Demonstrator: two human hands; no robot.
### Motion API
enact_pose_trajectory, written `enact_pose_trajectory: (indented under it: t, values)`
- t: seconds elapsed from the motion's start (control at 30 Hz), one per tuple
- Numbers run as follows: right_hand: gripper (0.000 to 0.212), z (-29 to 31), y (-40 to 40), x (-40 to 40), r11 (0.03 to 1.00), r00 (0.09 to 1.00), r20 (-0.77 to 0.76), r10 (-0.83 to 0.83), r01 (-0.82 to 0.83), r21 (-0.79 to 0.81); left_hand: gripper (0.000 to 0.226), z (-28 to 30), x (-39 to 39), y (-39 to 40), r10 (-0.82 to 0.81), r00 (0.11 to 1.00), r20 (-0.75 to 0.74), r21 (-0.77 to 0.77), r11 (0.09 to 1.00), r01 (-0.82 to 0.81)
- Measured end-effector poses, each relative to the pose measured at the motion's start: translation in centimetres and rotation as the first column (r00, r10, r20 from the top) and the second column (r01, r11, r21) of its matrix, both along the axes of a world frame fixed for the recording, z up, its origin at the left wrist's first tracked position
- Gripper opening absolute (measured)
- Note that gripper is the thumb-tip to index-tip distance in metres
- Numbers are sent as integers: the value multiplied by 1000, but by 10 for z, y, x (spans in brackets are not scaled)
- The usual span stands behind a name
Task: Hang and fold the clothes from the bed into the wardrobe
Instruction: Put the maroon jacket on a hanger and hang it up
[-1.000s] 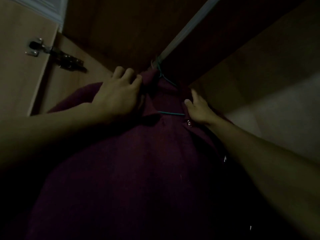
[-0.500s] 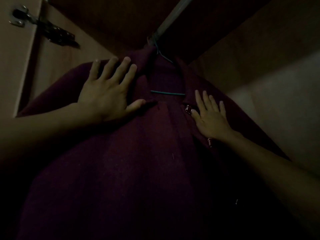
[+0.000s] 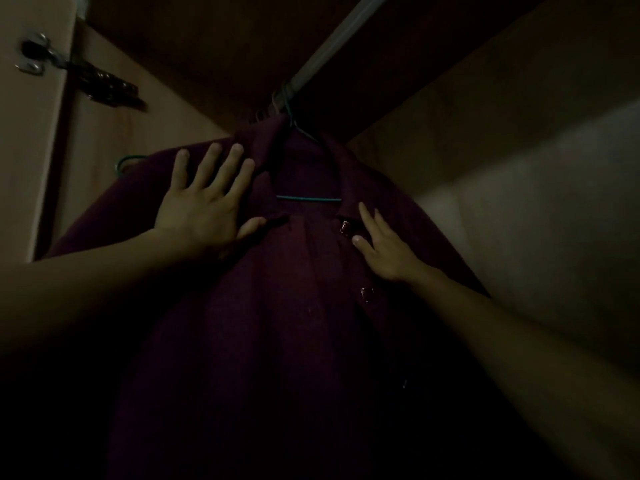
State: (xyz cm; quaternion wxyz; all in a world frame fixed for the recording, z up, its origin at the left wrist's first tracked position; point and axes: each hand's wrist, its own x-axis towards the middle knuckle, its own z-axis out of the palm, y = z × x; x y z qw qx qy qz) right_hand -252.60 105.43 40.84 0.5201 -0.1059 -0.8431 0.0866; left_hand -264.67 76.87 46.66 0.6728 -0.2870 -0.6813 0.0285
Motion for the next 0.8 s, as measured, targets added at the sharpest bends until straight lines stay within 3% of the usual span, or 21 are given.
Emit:
enact_pose_trajectory:
  t: [0.13,0.37,0.53,0.67,0.8]
  values:
    - [73,-7,-12,32,1000,1000,-7,19,-19,0,93,1,28,-8,-149,976,156,21,989,147]
    - [68,-33,-41,61,987,985,-79,151,-154,-32,88,-32,75,-22,-167,962,218,14,986,167]
    - [64,-78,-58,78,977,979,-61,194,-198,-81,87,-99,105,-37,-107,967,232,-157,977,146]
    - [62,-124,-79,88,976,979,43,199,-194,-103,84,-147,112,-53,-6,968,252,-317,944,89]
    - [68,-160,-109,98,980,976,111,189,-179,-89,83,-171,113,-72,-40,967,251,-349,928,129]
